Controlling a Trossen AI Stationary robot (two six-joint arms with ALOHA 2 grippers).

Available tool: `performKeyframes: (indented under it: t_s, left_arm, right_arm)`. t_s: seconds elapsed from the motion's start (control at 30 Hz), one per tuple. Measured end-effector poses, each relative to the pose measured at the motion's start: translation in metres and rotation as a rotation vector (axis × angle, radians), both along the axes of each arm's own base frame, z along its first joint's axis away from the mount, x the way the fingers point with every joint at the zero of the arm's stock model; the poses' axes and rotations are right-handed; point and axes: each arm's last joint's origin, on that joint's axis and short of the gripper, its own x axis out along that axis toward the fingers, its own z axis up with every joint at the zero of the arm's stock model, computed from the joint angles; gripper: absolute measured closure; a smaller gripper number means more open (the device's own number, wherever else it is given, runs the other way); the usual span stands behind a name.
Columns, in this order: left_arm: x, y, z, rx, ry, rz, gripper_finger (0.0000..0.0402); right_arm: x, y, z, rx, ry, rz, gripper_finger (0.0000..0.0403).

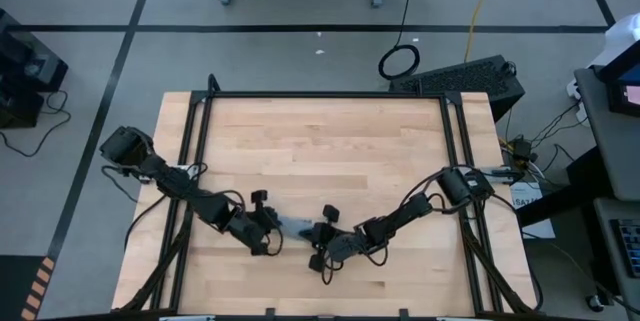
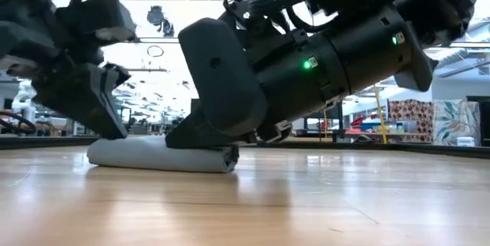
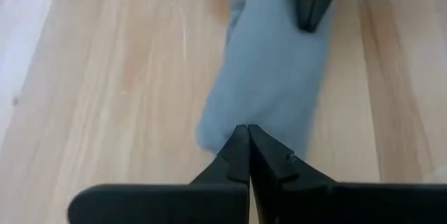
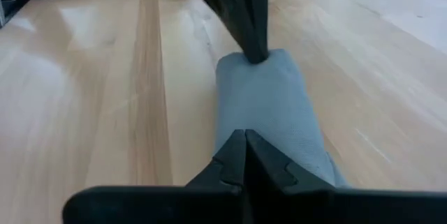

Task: Roll towel
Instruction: Roll the gray towel on the table

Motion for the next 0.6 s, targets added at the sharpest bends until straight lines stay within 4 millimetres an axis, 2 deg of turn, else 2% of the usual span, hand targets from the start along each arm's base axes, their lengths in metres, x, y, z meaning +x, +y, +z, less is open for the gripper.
performKeyframes:
  t_s: [0.13, 0.4, 0.5, 0.6]
  left_arm:
    - [-0.006, 0.003, -0.011, -0.056, -0.057, 0.015, 0.04]
    - [-0.006, 0.002, -0.012, -0.074, -0.07, 0.001, 0.04]
    - [-0.006, 0.002, -0.012, -0.072, -0.069, -0.003, 0.04]
    - [-0.006, 0.002, -0.011, -0.069, -0.07, -0.008, 0.04]
  right_arm:
    - [-0.001, 0.0, 0.011, -0.023, -0.006, 0.02, 0.0403]
    - [0.0, 0.002, 0.046, -0.117, -0.06, 0.113, 0.0403]
    - [0.002, -0.005, 0.045, -0.138, -0.044, 0.129, 0.0403]
    - [0.002, -0.019, 0.029, -0.122, -0.011, 0.115, 0.0403]
